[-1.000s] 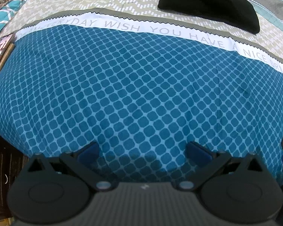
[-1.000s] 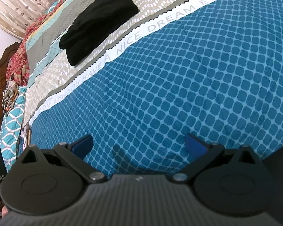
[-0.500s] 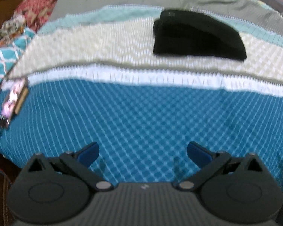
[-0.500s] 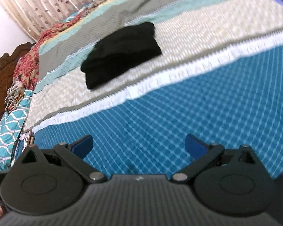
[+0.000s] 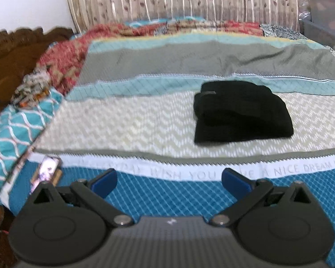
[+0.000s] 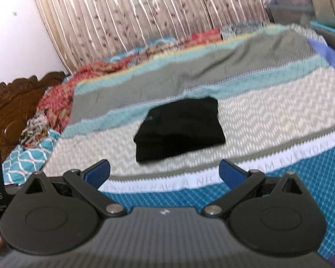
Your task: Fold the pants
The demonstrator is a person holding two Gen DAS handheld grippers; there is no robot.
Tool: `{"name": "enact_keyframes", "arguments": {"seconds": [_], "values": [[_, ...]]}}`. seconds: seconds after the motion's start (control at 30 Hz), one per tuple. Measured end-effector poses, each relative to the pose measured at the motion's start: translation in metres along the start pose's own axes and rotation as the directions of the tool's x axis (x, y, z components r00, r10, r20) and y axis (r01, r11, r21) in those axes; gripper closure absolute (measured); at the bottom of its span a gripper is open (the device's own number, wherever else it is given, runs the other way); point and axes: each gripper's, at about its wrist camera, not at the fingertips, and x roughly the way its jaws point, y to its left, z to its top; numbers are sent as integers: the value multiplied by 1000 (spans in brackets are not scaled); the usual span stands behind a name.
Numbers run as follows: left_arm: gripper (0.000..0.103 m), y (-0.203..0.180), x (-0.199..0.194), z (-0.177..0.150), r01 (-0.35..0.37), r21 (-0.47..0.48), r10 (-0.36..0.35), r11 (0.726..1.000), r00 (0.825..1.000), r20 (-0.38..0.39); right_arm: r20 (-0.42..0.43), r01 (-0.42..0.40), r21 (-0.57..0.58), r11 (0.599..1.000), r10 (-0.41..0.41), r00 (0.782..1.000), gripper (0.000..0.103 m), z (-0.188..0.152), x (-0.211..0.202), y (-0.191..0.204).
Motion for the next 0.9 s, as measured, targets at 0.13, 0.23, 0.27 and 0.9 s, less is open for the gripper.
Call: {"name": "enact_keyframes", "arguments": {"seconds": [0.13, 0.23, 0.27, 0.9], "values": [[0, 0, -8, 0, -8, 6, 8, 1000, 999, 42, 39, 3, -8, 1000, -3, 999, 0, -2, 0, 2], [0, -1, -12, 1, -43, 14, 41, 999, 997, 68, 45, 16, -22, 1000, -15, 999, 0, -4, 2, 1], [0, -1, -13, 1, -56, 14, 55, 998, 995, 78, 47, 19, -19, 1000, -18, 999, 0, -4, 1, 1], [0, 5, -14, -7, -136, 16, 135, 991, 988, 73, 36, 31, 49, 998, -33, 999, 0, -12, -2, -2]]}}
